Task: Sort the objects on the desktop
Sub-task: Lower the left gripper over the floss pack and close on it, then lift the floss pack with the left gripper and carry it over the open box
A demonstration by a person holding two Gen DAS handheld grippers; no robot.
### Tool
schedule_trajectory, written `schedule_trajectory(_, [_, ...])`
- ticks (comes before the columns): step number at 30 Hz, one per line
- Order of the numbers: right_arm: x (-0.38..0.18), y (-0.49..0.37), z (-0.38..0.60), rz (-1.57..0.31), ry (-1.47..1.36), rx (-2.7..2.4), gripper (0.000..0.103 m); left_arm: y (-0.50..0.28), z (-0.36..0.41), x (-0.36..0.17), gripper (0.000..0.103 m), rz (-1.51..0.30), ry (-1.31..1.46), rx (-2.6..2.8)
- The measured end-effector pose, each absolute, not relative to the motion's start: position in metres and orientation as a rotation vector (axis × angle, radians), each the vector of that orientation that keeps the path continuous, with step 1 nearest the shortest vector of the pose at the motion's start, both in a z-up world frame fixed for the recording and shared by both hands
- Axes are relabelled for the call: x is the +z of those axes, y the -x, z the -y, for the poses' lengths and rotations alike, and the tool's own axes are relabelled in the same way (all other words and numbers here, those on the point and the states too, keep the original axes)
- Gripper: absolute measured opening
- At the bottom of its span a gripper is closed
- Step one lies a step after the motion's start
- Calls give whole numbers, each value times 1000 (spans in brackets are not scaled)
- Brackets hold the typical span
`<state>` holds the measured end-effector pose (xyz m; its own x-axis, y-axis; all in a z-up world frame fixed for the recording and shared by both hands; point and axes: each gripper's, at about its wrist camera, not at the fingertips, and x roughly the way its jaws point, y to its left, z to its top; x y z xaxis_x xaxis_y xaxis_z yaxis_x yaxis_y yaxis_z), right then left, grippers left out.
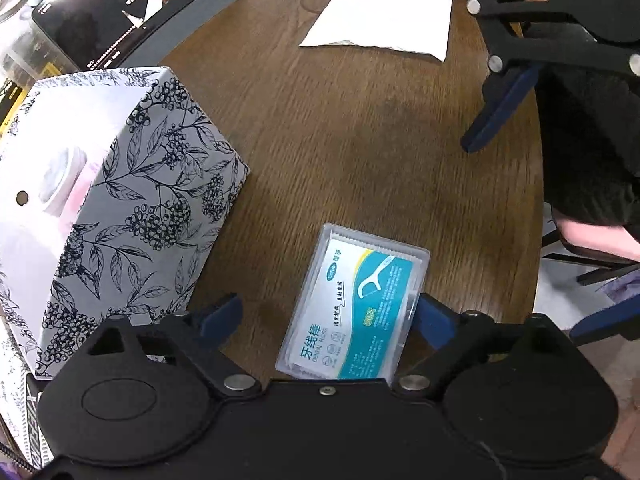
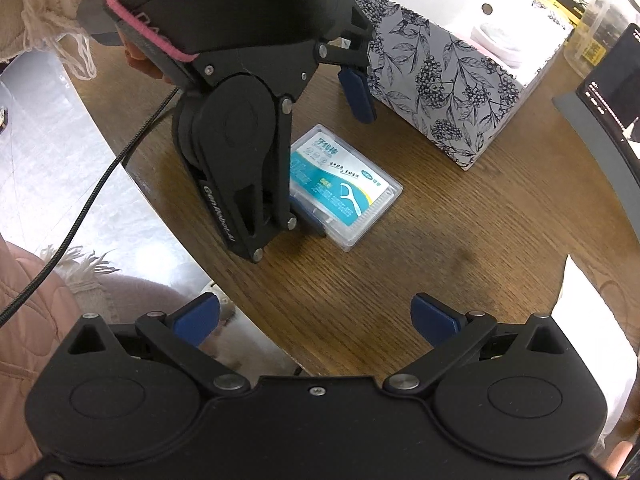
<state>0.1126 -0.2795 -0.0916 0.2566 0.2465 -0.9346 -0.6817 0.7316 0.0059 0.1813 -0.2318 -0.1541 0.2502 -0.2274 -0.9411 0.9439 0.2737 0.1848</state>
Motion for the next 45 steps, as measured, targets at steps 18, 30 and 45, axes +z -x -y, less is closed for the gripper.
schedule_trajectory(18, [-90, -107, 280, -1138, 443, 644, 103, -178, 231, -147, 61, -1042, -894, -996])
schedule_trajectory(30, [-83, -103, 278, -1112, 441, 610, 103, -166, 226, -120, 60, -980, -884, -993])
schedule_trajectory(45, [-60, -104, 264, -1065, 450, 609, 103, -156, 200, -63, 59, -884, -794, -956])
